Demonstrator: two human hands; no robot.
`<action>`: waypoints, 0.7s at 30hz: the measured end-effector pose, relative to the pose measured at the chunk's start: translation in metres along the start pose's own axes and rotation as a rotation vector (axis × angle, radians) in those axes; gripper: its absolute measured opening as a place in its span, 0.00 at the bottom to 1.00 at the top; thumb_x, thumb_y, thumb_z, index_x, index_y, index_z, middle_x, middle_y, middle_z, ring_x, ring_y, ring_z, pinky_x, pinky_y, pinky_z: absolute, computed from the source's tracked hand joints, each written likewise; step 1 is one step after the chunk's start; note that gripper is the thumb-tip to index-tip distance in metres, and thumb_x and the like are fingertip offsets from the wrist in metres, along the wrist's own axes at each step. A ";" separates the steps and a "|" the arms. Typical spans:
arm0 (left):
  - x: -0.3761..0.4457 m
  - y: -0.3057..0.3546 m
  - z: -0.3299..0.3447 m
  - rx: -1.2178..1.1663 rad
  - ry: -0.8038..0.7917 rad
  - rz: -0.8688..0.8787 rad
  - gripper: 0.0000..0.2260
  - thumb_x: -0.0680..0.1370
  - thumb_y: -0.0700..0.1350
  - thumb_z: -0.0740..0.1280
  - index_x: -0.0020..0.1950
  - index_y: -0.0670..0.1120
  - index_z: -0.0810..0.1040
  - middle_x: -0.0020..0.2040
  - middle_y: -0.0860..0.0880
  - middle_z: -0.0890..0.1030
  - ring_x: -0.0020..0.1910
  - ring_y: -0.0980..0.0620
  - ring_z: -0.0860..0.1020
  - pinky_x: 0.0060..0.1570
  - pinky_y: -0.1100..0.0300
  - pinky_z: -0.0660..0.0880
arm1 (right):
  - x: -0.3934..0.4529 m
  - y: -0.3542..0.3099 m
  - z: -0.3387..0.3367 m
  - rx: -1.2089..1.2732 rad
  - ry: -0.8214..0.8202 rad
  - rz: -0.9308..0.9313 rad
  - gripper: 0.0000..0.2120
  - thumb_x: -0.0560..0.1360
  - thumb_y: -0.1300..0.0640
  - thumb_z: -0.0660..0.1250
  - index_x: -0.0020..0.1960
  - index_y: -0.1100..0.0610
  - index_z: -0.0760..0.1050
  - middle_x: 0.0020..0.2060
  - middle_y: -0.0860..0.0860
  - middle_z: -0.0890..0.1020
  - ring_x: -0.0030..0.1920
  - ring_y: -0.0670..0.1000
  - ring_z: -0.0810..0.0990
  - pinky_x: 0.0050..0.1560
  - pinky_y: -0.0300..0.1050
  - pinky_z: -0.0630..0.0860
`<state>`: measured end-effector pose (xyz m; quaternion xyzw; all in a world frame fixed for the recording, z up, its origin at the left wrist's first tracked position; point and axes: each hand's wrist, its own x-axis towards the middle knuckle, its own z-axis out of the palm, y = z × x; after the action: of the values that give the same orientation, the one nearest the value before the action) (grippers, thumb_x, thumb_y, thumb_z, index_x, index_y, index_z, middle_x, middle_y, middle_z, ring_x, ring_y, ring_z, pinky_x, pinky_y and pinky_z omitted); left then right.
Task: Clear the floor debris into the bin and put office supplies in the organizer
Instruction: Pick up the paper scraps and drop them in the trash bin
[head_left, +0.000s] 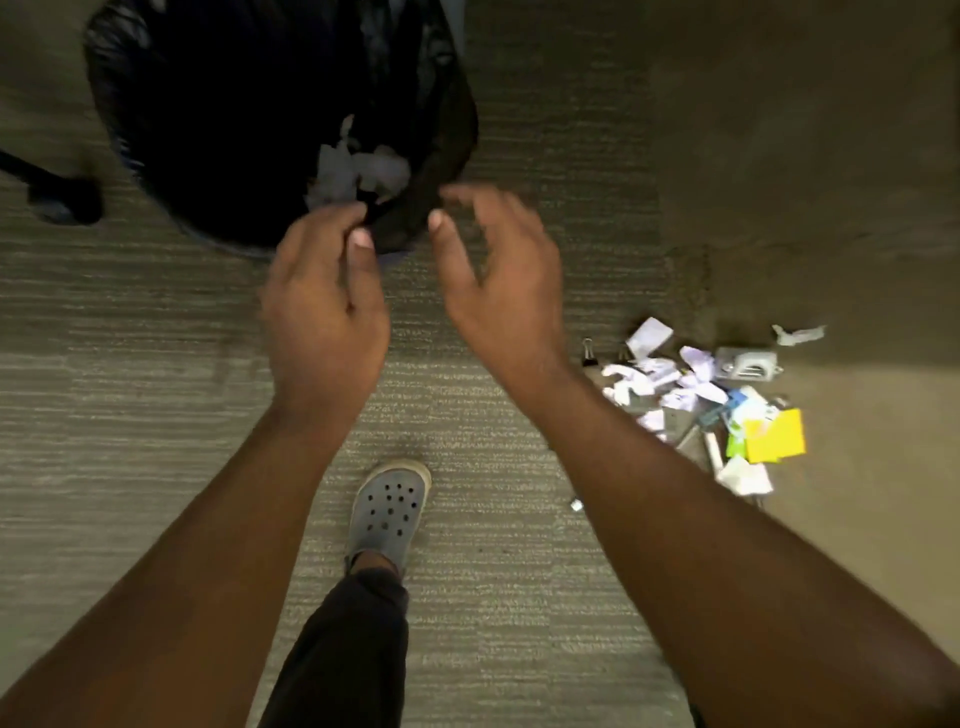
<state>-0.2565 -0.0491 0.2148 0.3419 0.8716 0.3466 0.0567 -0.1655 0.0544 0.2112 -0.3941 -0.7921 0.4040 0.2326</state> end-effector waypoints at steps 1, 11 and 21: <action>-0.019 0.008 0.006 -0.029 -0.020 -0.005 0.13 0.82 0.43 0.58 0.61 0.40 0.77 0.56 0.43 0.80 0.55 0.51 0.77 0.56 0.67 0.69 | -0.021 0.009 -0.008 0.009 0.030 0.056 0.11 0.79 0.54 0.63 0.57 0.59 0.78 0.50 0.51 0.82 0.52 0.49 0.78 0.51 0.44 0.75; -0.199 0.035 0.097 -0.023 -0.605 -0.115 0.11 0.77 0.39 0.65 0.58 0.43 0.80 0.54 0.48 0.81 0.51 0.48 0.80 0.52 0.53 0.78 | -0.239 0.156 -0.077 -0.184 -0.068 0.594 0.08 0.74 0.58 0.64 0.49 0.58 0.80 0.46 0.54 0.84 0.47 0.57 0.82 0.49 0.44 0.73; -0.247 0.014 0.231 0.333 -1.084 0.104 0.25 0.74 0.42 0.67 0.71 0.50 0.67 0.68 0.45 0.68 0.64 0.43 0.71 0.57 0.49 0.75 | -0.292 0.284 -0.115 -0.289 -0.291 0.888 0.31 0.67 0.56 0.75 0.66 0.58 0.66 0.63 0.57 0.70 0.54 0.60 0.78 0.50 0.53 0.78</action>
<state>0.0166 -0.0676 0.0156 0.5177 0.7429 -0.0181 0.4240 0.2073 -0.0271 0.0278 -0.6616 -0.6197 0.4010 -0.1321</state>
